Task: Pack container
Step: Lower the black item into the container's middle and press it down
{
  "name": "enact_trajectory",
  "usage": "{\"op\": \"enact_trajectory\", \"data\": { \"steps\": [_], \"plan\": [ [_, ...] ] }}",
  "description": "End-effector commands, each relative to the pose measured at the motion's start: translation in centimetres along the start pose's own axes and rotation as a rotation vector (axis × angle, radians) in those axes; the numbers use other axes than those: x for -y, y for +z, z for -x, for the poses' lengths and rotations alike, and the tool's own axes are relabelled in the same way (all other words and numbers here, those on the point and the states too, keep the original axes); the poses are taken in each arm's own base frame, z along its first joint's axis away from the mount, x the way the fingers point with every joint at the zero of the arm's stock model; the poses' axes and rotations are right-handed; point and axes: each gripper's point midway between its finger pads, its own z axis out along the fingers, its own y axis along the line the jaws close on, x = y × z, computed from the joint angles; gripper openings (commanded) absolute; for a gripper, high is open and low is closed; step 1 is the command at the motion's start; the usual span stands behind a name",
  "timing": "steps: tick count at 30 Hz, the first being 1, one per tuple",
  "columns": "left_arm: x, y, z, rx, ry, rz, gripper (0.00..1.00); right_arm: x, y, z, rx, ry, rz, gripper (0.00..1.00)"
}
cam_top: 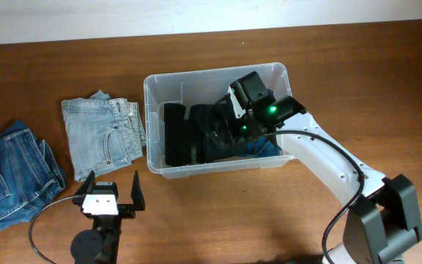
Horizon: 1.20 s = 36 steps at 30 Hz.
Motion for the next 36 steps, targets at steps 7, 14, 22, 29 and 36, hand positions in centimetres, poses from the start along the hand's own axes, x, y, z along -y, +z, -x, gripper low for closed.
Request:
{"op": "enact_trajectory", "data": {
  "steps": [7, 14, 22, 29, 36],
  "plan": [
    [0.0, 0.0, -0.2, 0.001, 0.015, -0.001, 0.99, -1.6, -4.5, 2.9, 0.054, -0.095, 0.002, 0.31],
    [0.0, 0.0, -0.2, 0.001, 0.015, -0.001, 0.99, -1.9, -3.2, 1.8, 0.019, -0.012, 0.021, 0.04],
    [0.0, 0.0, -0.2, 0.001, 0.015, -0.001, 0.99, -4.3, -1.3, 1.3, 0.042, -0.059, 0.075, 0.04],
    [0.0, 0.0, -0.2, 0.001, 0.015, -0.001, 0.99, -5.5, 1.0, 0.8, 0.016, -0.085, 0.082, 0.04],
    [0.0, 0.0, -0.2, 0.001, 0.015, -0.001, 1.00, -4.8, 5.9, -0.5, -0.074, -0.080, 0.047, 0.04]
  ]
}}
